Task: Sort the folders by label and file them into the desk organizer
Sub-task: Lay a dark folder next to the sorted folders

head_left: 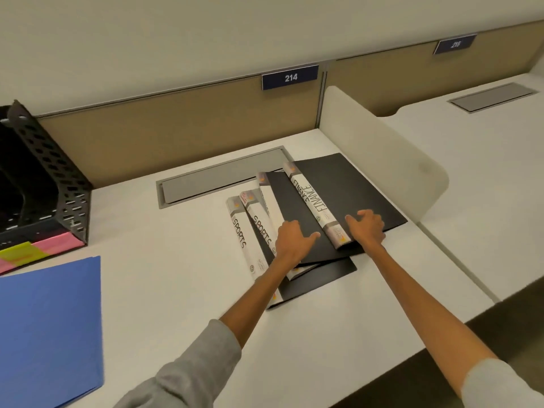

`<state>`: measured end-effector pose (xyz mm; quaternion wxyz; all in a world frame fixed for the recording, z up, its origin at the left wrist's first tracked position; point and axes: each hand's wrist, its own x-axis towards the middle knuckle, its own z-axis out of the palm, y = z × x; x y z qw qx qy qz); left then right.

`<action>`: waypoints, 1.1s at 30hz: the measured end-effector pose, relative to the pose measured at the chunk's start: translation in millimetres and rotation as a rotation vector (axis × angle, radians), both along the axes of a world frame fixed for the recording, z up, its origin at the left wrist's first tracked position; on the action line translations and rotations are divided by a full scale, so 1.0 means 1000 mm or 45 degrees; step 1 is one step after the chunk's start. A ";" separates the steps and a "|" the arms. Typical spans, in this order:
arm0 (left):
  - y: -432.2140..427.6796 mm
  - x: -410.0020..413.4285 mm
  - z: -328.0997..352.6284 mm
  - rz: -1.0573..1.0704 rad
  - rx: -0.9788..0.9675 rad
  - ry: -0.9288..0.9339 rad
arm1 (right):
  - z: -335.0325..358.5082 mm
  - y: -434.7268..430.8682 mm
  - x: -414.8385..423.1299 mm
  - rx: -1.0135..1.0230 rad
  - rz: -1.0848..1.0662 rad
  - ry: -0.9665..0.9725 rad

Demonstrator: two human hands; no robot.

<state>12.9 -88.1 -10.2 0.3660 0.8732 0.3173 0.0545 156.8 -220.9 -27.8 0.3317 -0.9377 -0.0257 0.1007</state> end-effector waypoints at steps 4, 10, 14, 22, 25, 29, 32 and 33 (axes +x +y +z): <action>-0.008 0.026 -0.008 -0.058 0.098 0.112 | -0.005 -0.017 0.026 -0.090 -0.043 0.033; -0.014 0.056 -0.019 -0.116 0.163 0.239 | -0.009 -0.028 0.059 -0.238 -0.043 -0.010; -0.016 0.068 -0.026 -0.082 0.099 0.320 | -0.018 -0.039 0.076 -0.263 -0.091 0.052; -0.030 0.080 -0.028 0.113 -0.379 0.169 | -0.029 -0.042 0.074 -0.311 -0.107 -0.062; -0.036 0.089 -0.020 0.340 -0.535 0.170 | -0.023 -0.040 0.075 -0.337 -0.096 0.056; -0.016 0.083 -0.016 0.515 -0.756 -0.038 | -0.024 -0.044 0.066 -0.366 -0.078 0.177; 0.001 0.075 -0.005 0.543 -0.964 -0.096 | -0.024 -0.048 0.058 -0.288 -0.082 0.209; 0.004 0.074 0.001 0.551 -1.033 -0.091 | -0.023 -0.048 0.056 -0.255 -0.091 0.229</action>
